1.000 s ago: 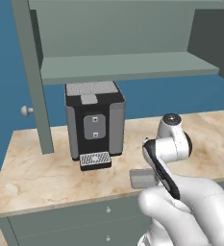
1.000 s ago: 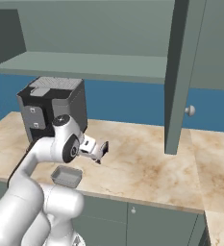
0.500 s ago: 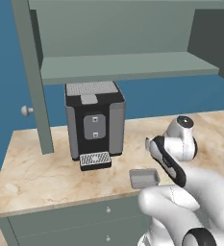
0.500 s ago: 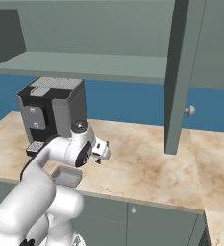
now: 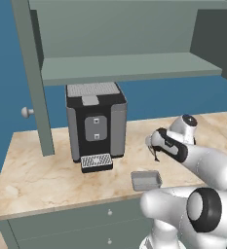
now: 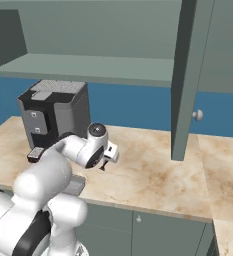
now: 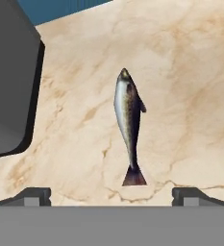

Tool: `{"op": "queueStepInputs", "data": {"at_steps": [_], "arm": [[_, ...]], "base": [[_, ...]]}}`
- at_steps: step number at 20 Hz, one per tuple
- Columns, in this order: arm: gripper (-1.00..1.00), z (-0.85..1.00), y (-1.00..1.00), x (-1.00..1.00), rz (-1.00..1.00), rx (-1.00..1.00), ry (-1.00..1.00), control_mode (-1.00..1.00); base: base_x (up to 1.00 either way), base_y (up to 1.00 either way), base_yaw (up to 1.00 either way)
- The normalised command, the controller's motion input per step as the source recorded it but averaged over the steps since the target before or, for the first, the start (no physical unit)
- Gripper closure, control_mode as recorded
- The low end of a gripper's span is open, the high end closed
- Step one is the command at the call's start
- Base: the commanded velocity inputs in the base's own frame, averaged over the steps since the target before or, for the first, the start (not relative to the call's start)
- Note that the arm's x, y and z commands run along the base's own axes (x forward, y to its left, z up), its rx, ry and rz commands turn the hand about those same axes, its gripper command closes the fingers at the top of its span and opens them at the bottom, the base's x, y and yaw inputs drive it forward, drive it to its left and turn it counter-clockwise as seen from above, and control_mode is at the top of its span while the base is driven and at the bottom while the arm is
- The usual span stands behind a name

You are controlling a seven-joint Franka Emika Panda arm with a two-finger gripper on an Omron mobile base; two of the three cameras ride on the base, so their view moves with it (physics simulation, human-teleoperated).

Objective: Retrieve the tupperware from the cabinet, then place the raw meat into the tupperware to avoid contamination.

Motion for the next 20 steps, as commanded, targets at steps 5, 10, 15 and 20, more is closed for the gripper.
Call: {"op": "queueStepInputs", "data": {"at_steps": [5,10,15,20], "arm": [[-1.0,-0.05,-0.06,0.38,0.0,0.0,0.01,-1.0],[-1.0,-0.01,-0.11,0.35,0.0,-0.01,0.09,-1.0],[-1.0,-0.15,-0.08,0.21,0.02,-0.02,0.1,-1.0],[-1.0,-0.31,-0.01,0.13,0.05,0.0,0.07,-1.0]], "base": [[0.0,0.0,0.0],[0.0,0.0,0.0],[0.0,0.0,0.0],[0.0,0.0,0.0]]}}
